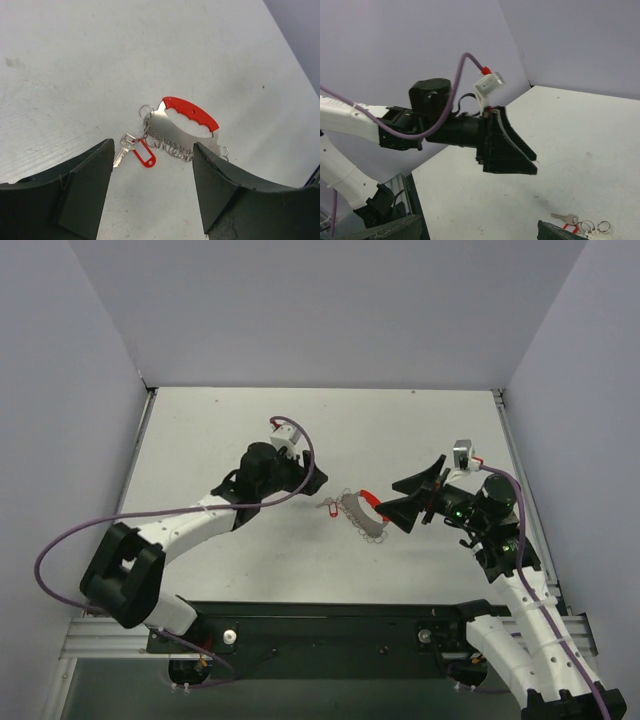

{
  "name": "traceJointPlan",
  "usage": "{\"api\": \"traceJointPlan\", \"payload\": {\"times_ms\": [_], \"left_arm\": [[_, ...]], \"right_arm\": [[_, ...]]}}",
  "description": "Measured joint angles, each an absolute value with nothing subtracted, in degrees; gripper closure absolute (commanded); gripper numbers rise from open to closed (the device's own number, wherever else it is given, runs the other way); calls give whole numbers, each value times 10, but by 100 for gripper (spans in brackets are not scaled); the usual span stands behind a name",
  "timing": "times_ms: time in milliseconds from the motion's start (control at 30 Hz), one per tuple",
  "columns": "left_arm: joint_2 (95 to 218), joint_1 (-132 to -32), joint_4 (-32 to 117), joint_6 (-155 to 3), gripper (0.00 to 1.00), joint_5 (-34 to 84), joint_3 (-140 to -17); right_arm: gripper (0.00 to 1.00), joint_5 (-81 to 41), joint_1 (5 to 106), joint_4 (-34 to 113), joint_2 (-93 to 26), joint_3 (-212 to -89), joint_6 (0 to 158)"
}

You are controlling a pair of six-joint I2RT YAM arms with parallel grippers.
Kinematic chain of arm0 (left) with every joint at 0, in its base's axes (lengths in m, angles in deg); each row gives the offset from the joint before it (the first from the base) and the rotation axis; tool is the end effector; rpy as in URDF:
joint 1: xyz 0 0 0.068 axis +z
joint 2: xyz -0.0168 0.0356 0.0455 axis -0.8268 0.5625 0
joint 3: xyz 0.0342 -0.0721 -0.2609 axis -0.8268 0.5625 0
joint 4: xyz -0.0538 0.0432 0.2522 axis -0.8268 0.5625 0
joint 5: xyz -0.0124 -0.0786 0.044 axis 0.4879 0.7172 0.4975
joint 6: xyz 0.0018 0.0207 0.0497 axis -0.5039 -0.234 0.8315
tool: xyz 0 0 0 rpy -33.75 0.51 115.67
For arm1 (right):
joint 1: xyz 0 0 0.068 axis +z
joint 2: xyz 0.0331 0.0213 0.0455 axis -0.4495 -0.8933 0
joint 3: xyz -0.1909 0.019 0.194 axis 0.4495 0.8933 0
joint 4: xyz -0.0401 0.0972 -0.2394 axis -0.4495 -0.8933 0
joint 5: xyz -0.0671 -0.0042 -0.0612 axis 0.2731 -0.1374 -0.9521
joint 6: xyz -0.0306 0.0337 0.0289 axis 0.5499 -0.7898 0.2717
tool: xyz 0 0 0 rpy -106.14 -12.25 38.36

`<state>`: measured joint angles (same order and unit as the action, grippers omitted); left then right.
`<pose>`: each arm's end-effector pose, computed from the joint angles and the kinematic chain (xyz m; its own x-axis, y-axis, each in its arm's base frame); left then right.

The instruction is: Put the keys on the keyring

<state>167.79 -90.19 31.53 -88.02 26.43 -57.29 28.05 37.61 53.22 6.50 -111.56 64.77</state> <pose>0.2766 -0.1970 0.2425 -0.5603 -0.0928 -0.8231 0.5062 0.7482 -0.4289 0.1533 0.0593 0.3433 -0.1776 0.1721 -0.9689 -0.9009 0.3679 0.2304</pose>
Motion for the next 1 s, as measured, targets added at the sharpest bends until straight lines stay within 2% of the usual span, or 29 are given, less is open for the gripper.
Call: {"api": "traceJointPlan", "payload": {"times_ms": [333, 767, 1000], "left_arm": [[1461, -901, 314, -883, 15, 144, -473], [1206, -898, 349, -865, 14, 58, -366], [1133, -898, 367, -863, 14, 14, -330]], "right_arm": [[0, 218, 376, 503, 64, -1116, 660], [0, 32, 376, 457, 81, -1103, 655], [0, -43, 376, 443, 86, -1101, 635]]}}
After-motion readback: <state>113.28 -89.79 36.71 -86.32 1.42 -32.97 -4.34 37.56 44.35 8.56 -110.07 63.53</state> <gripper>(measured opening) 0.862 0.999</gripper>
